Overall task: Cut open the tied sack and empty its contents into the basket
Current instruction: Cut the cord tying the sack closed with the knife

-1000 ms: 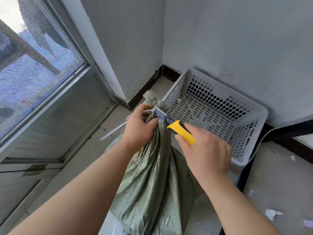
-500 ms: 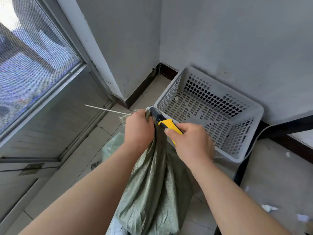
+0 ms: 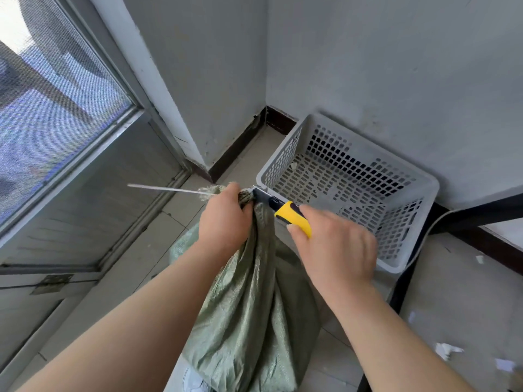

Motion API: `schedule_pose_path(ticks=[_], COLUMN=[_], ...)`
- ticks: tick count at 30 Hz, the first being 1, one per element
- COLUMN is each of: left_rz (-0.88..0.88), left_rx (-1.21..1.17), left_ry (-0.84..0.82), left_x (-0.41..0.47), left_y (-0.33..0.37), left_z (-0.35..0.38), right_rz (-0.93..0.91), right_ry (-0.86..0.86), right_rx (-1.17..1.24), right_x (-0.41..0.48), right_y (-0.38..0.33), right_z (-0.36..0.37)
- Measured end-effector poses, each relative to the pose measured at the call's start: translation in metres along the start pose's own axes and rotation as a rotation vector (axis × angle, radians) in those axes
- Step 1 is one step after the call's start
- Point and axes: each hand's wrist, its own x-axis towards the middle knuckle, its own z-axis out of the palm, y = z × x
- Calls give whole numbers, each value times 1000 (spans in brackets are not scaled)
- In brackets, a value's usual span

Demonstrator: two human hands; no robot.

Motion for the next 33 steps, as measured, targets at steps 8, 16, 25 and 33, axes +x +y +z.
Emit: schedule_pose_path(ticks=[8,16,25,33], left_rz=[79,-50,-5,-25], left_rx=[230,62,287,207], left_ry=[2,2,-25,-86], left_x=[-6,-5,-2,-3], left_y=[15,11,21,7], left_z=[0,6,12,8], right_rz=[27,438,229,-51], right_ry=[-35,-298,-233,-98], right_rx=[-48,520,246,8], right_x=[-3,3,4,6], right_y=[2,1,0,2], right_z=[3,15,13,15])
